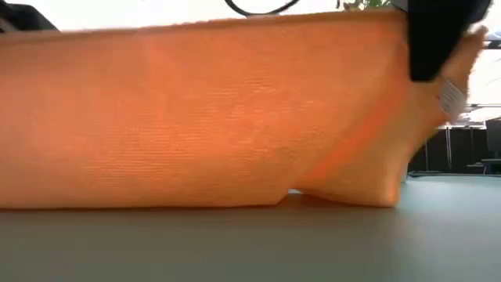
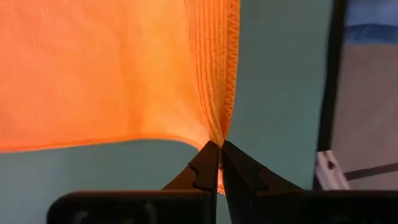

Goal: Fold microfiber towels
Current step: Fold the orange towel

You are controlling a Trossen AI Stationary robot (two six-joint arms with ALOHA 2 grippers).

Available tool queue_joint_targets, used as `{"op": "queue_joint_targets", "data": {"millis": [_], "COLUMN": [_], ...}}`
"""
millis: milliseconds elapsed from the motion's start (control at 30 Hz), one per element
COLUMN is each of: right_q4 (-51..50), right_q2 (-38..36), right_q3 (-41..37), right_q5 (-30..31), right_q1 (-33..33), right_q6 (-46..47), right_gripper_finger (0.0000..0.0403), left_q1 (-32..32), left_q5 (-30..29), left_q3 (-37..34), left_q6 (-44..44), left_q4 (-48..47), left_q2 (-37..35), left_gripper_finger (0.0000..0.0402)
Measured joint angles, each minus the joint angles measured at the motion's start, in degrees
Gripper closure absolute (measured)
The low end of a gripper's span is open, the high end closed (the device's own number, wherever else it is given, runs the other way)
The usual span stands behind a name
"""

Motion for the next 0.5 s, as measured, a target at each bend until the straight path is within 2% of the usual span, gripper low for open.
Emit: {"op": "queue_joint_targets", "data": {"millis": [100,200,367,500], "right_q4": [0.2,-0.1,-0.4,-1.2], "right_q2": [0.0,0.0,0.0,-0.1], "right_q3": [-1.2,-2.6,-4.8,-4.8], "right_q5": [0.4,2.5,4.0,3.9], "right_q1": [0.2,-0.6,-3.4,-5.4], "right_q6": [1.8,2.1,1.9,0.8], "right_gripper_finger": [0.0394,0.0394,0.0394,0.0394], "left_q1": [0.0,0.9,4.5,7.4], "left_q5": [-0.9,-4.4,-7.7,-10.8], "left_q3": [-0.3,-0.9,-2.0,-2.0], "left_q6": [0.1,0.1,-0.1,-1.2], "left_q4": [-1.0,-1.6,-2.2,-8.9], "left_q2": [0.9,1.0,0.6,0.6], "left_gripper_finger": [0.0400,0.0400,0.0400,0.0400]}}
